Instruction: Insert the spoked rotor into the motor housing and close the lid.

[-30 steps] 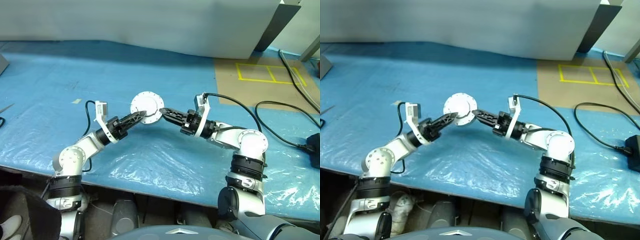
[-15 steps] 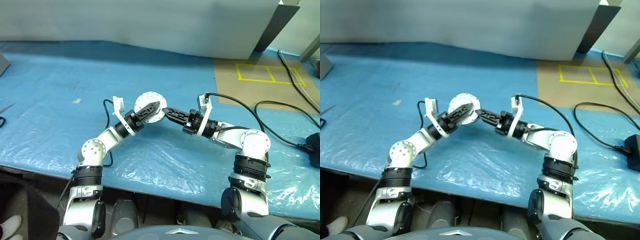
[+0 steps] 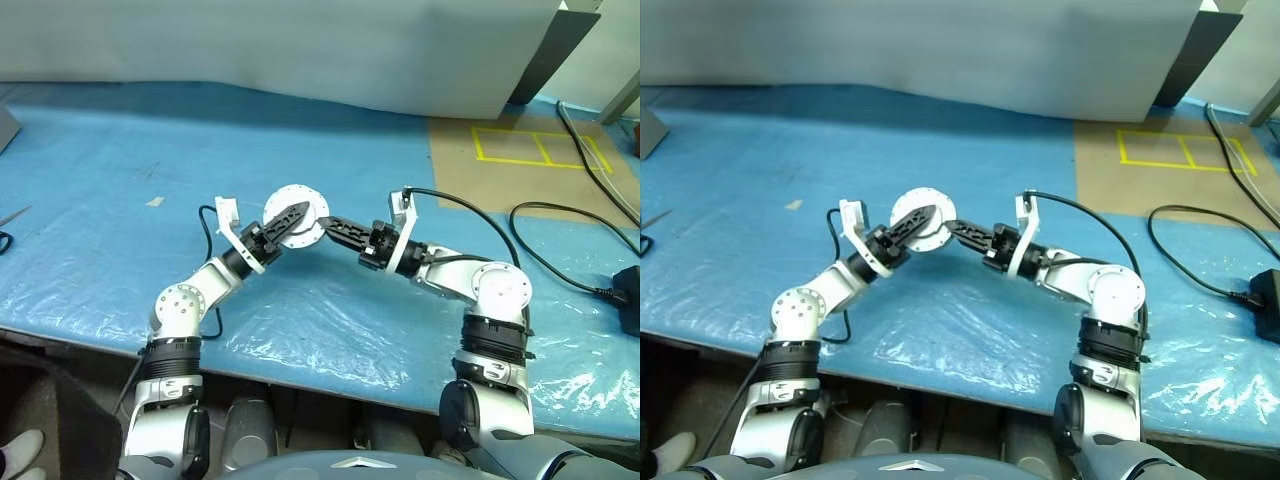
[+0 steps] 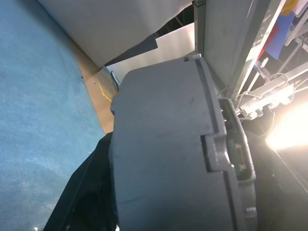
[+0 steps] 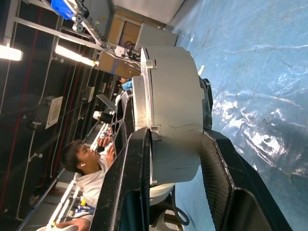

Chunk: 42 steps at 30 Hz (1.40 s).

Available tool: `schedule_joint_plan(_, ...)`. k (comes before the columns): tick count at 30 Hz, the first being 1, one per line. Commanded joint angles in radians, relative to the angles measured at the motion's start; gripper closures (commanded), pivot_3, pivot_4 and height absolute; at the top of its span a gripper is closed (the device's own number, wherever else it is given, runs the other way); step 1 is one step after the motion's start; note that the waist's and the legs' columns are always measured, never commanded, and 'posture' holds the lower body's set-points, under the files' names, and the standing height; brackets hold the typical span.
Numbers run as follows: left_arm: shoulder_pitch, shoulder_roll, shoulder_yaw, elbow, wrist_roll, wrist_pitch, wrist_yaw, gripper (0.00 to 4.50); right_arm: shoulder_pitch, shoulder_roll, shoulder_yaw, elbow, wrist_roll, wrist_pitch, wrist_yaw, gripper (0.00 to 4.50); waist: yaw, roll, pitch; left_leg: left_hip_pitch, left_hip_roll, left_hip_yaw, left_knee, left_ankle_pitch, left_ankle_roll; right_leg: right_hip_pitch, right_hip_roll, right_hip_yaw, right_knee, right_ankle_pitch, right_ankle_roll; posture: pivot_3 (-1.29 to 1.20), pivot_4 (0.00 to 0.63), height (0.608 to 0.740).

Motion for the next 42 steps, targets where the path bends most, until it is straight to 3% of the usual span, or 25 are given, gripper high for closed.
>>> schedule_joint_plan(1, -0.008, 0.006, -0.02, -0.046, 0.016, 0.005, 0.008, 1.73, -0.014, 0.002, 0.016, -0.058, 0.011, -0.051, -0.002, 3.37, 0.0, 0.0, 0.0, 0.0, 0.0, 0.0, 0.0, 0.0, 0.0, 0.0, 0.0, 0.0, 0.0, 0.0, 0.0, 0.0, 0.15, 0.74)
schedule_joint_plan(2, -0.008, 0.002, -0.015, -0.046, 0.005, 0.009, 0.007, 1.73, -0.014, 0.001, 0.019, -0.058, 0.011, -0.055, 0.0, 3.37, 0.0, 0.0, 0.0, 0.0, 0.0, 0.0, 0.0, 0.0, 0.0, 0.0, 0.0, 0.0, 0.0, 0.0, 0.0, 0.0, 0.15, 0.74)
schedule_joint_plan(7, -0.024, 0.003, -0.027, -0.021, 0.054, -0.019, 0.034, 1.76, -0.019, 0.002, 0.019, -0.027, 0.046, -0.048, 0.001, 1.72, 0.001, 0.0, 0.0, -0.001, 0.0, -0.001, 0.0, 0.0, 0.0, 0.0, 0.0, -0.001, 0.0, 0.0, 0.0, 0.0, 0.15, 0.74)
schedule_joint_plan(15, -0.083, -0.012, 0.03, 0.017, 0.039, -0.042, 0.065, 1.76, -0.03, -0.003, 0.013, 0.0, 0.067, -0.045, 0.006, 1.72, -0.001, 0.0, 0.0, -0.001, 0.0, -0.001, 0.001, 0.0, 0.0, 0.0, 0.0, -0.001, 0.0, 0.0, 0.0, 0.0, 0.15, 0.74)
schedule_joint_plan(23, -0.13, -0.019, 0.144, -0.018, 0.091, -0.232, 0.205, 1.76, -0.027, -0.01, 0.025, 0.003, 0.072, -0.058, 0.004, 1.72, -0.002, 0.0, 0.0, -0.002, 0.0, -0.003, 0.001, 0.0, 0.0, 0.0, 0.0, -0.002, 0.0, 0.0, 0.0, 0.0, 0.15, 0.74)
schedule_joint_plan(31, -0.055, 0.033, 0.168, -0.053, 0.355, -0.532, 0.358, 1.76, -0.029, -0.056, 0.063, 0.007, 0.004, -0.121, 0.038, 1.72, -0.001, 0.0, 0.0, -0.014, 0.0, -0.016, 0.007, 0.0, 0.0, 0.0, 0.0, -0.014, -0.003, 0.0, 0.0, 0.0, 0.15, 0.74)
schedule_joint_plan(37, -0.057, 0.073, 0.173, 0.105, 0.504, -0.694, 0.406, 1.76, -0.034, -0.073, 0.12, 0.04, -0.069, -0.161, 0.086, 1.72, 0.002, 0.0, 0.0, -0.017, 0.001, -0.02, 0.009, 0.0, 0.0, 0.001, -0.001, -0.018, -0.002, 0.0, 0.0, 0.0, 0.15, 0.74)
schedule_joint_plan(42, -0.081, 0.1, 0.164, 0.259, 0.532, -0.713, 0.375, 1.76, -0.045, -0.075, 0.135, 0.059, -0.1, -0.184, 0.106, 1.72, 0.002, -0.001, 0.0, -0.017, 0.0, -0.02, 0.011, 0.0, 0.0, 0.001, -0.001, -0.018, -0.001, 0.0, 0.001, 0.0, 0.15, 0.74)
